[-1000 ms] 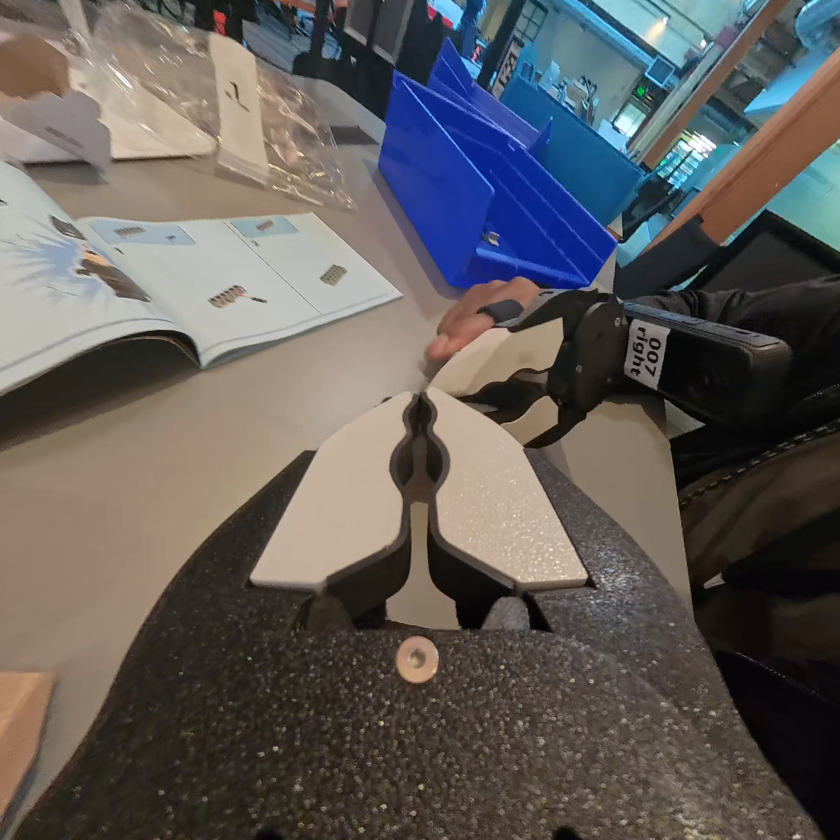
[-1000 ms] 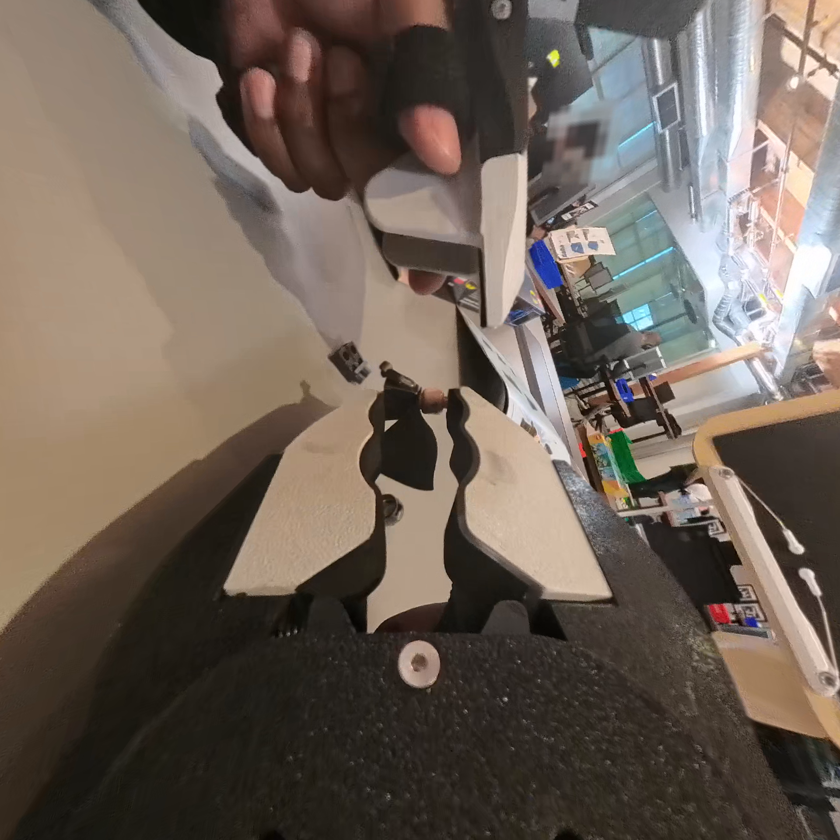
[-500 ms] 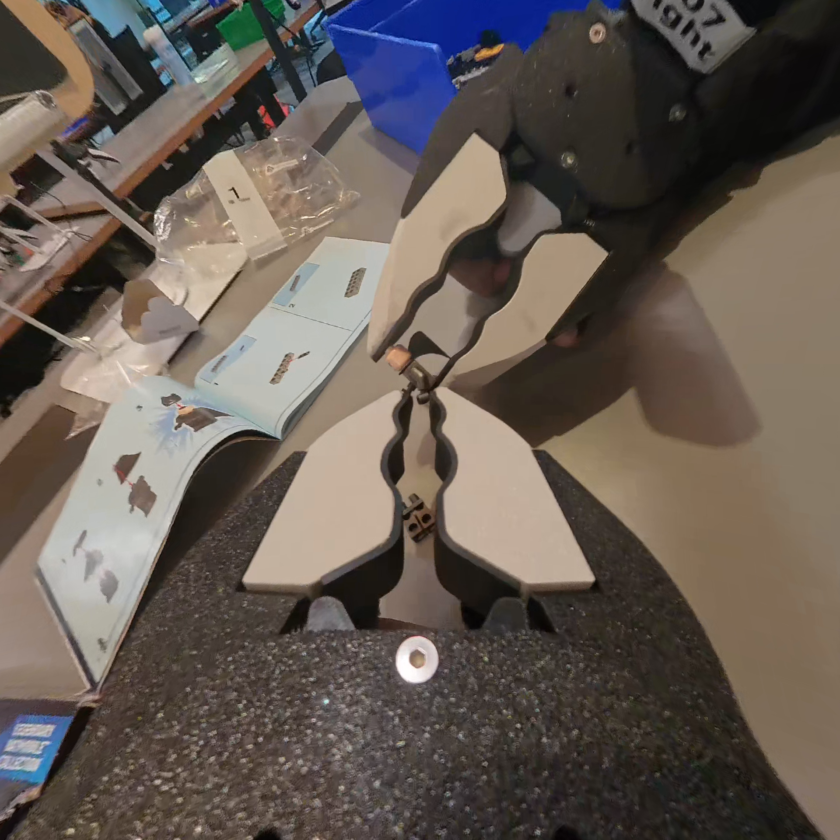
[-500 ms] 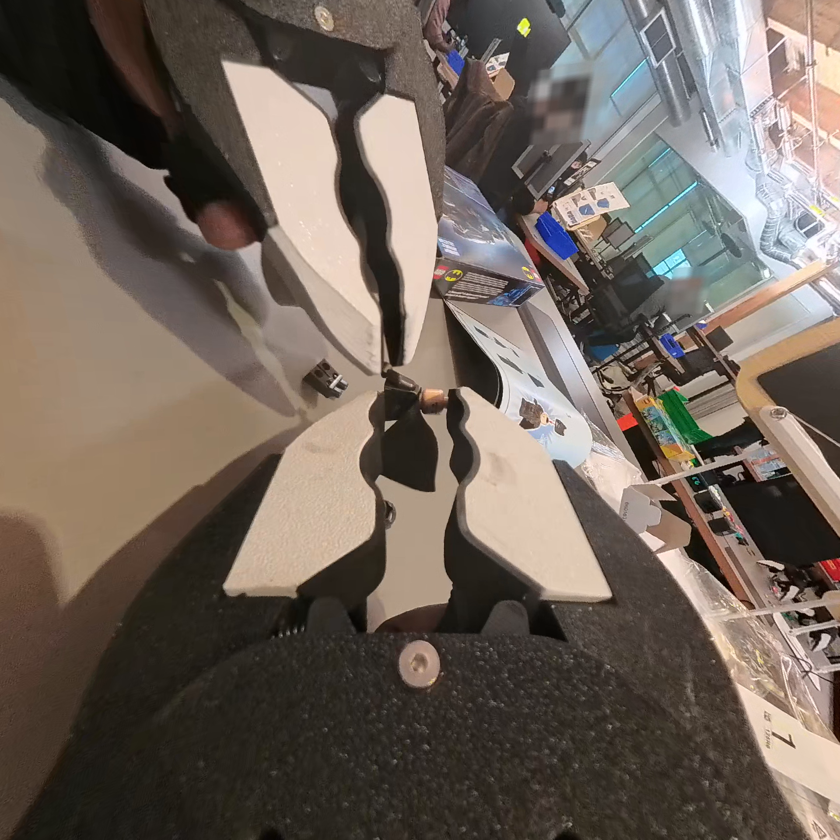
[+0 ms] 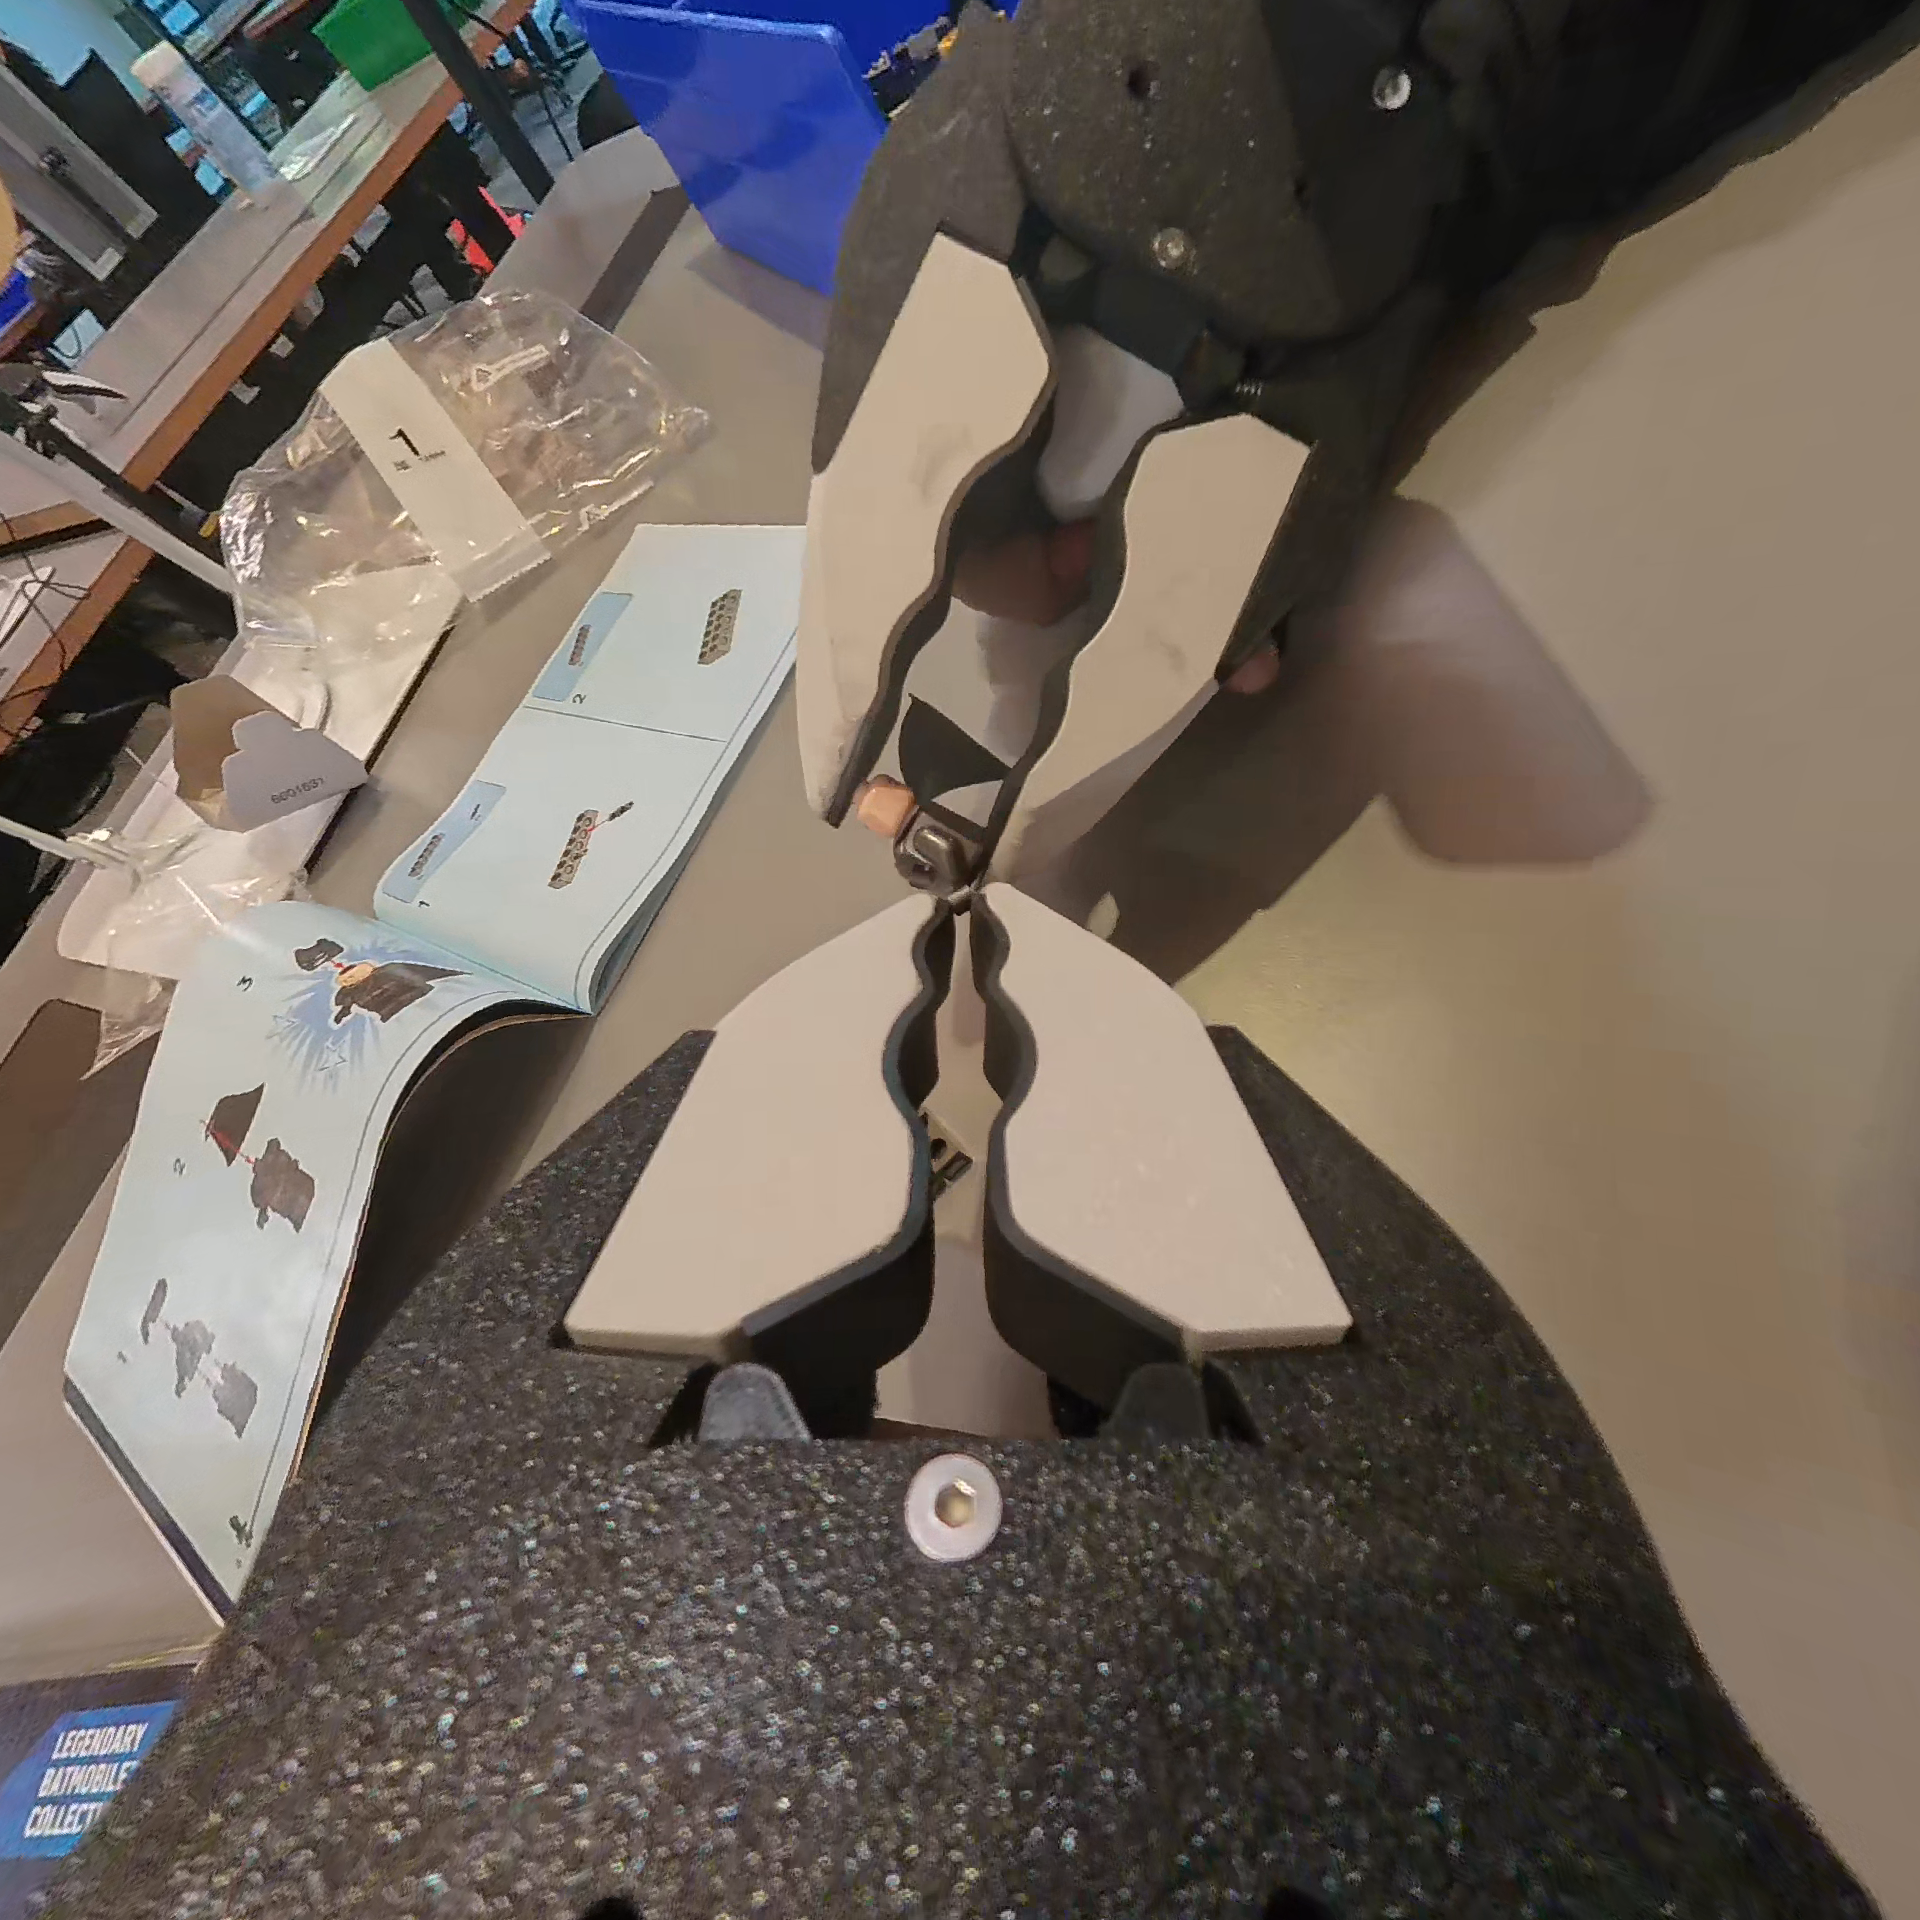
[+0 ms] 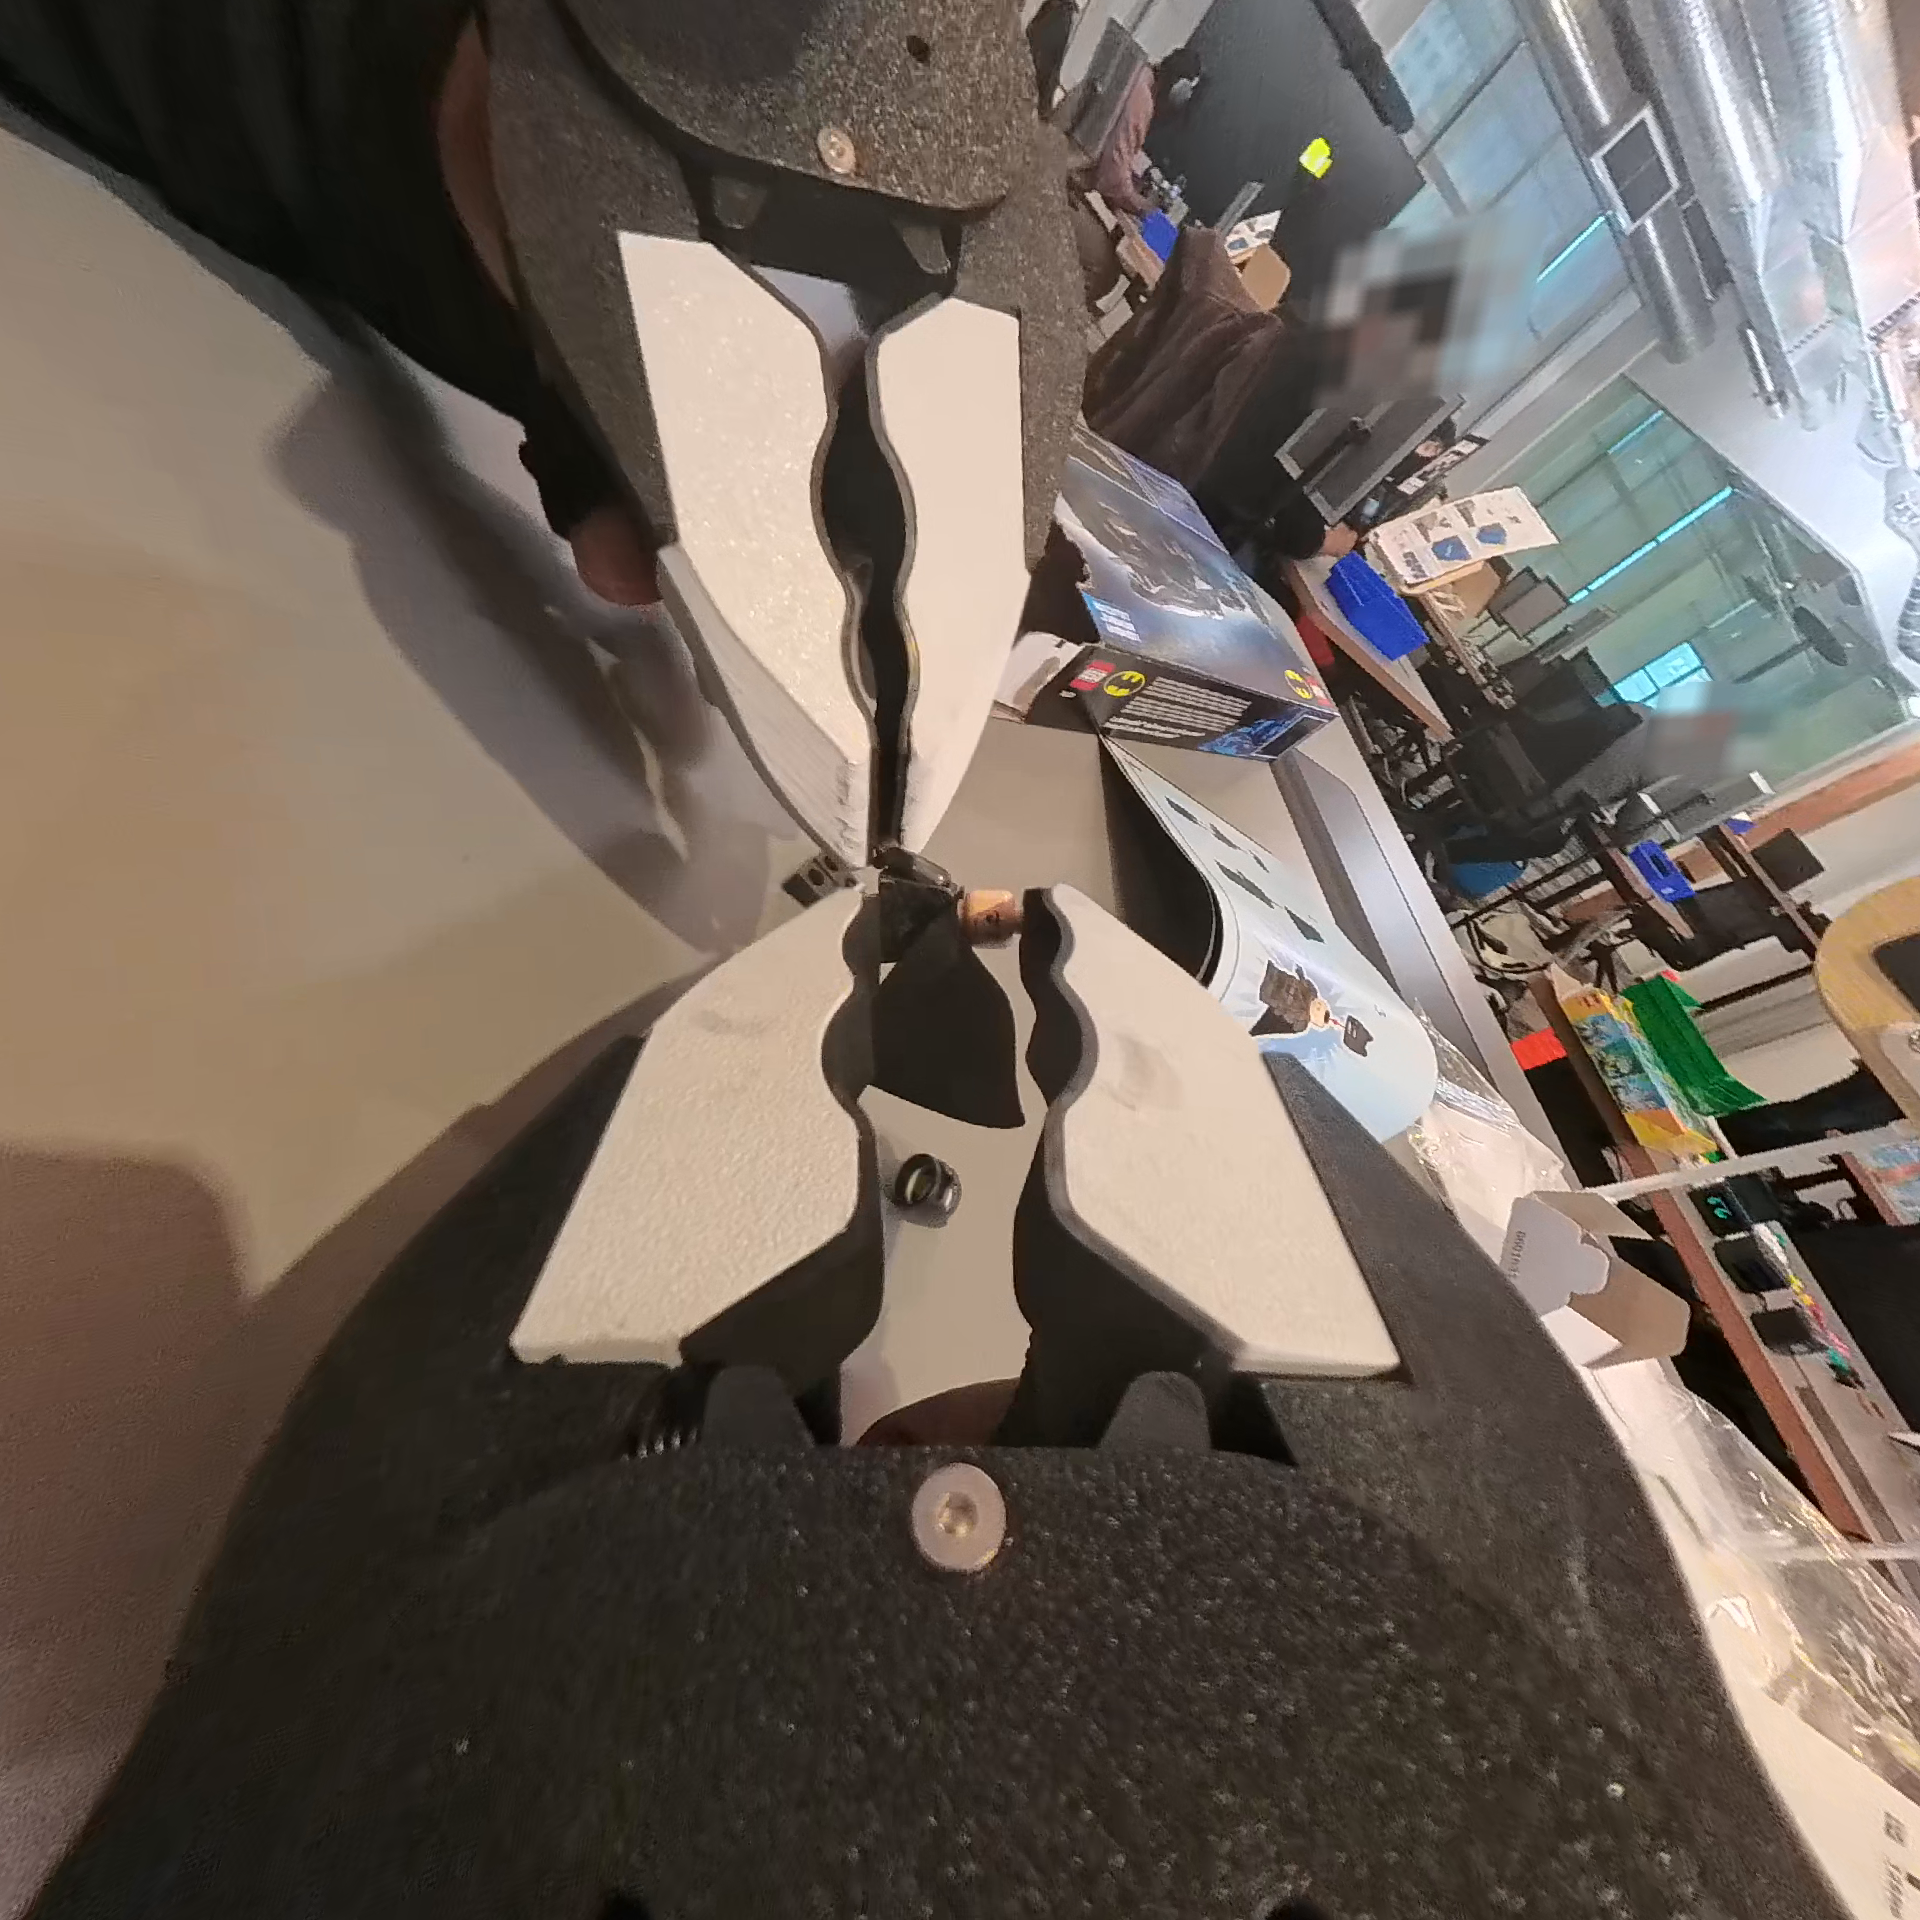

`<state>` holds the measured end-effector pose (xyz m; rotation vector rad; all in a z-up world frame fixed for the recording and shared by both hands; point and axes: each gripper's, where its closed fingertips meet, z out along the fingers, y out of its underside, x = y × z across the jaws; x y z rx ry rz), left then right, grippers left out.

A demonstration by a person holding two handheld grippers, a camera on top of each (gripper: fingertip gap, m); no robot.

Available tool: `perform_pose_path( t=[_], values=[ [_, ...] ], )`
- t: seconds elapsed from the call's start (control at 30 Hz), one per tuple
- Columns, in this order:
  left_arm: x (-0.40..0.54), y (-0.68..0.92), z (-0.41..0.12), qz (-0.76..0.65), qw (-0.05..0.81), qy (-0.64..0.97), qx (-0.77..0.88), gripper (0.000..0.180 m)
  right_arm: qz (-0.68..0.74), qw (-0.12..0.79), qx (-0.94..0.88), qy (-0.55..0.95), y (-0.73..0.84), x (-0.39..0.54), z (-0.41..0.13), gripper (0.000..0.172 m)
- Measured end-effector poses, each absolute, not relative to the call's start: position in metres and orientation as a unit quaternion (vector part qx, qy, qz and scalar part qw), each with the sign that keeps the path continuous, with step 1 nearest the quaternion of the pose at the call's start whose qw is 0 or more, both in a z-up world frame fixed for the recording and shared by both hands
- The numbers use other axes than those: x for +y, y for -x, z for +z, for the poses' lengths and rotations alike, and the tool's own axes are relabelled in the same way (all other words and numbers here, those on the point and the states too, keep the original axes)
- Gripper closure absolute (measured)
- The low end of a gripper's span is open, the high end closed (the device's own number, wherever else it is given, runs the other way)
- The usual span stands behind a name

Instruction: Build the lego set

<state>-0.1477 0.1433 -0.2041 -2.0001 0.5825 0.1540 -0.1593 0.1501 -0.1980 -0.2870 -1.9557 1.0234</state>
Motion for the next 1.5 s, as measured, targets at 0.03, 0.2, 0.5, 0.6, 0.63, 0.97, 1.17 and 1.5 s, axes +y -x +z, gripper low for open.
perform_pose_path(
  t=[0.03,0.2,0.5,0.6,0.63,0.97,1.17,1.5],
  values=[
    [0.143,0.147,-0.205,0.062,0.500,0.828,0.244,0.177,0.415,0.438,-0.789,0.114,0.158,0.149,-0.198,0.145],
    [0.141,0.145,-0.206,0.064,0.494,0.829,0.254,0.178,0.422,0.424,-0.794,0.110,0.156,0.148,-0.199,0.145],
    [0.140,0.146,-0.209,0.067,0.483,0.833,0.260,0.178,0.425,0.411,-0.799,0.110,0.155,0.147,-0.200,0.146],
    [0.140,0.145,-0.211,0.068,0.480,0.834,0.264,0.178,0.427,0.405,-0.801,0.109,0.154,0.146,-0.201,0.146],
    [0.140,0.145,-0.211,0.068,0.479,0.834,0.264,0.178,0.427,0.403,-0.802,0.109,0.154,0.146,-0.201,0.146],
    [0.139,0.145,-0.213,0.076,0.473,0.834,0.274,0.178,0.433,0.388,-0.806,0.113,0.152,0.145,-0.202,0.146],
    [0.140,0.148,-0.212,0.086,0.472,0.835,0.270,0.178,0.439,0.374,-0.810,0.110,0.150,0.144,-0.203,0.146],
    [0.131,0.185,-0.180,0.092,0.528,0.825,0.178,0.180,0.419,0.423,-0.795,0.116,0.156,0.141,-0.200,0.145]
  ],
)
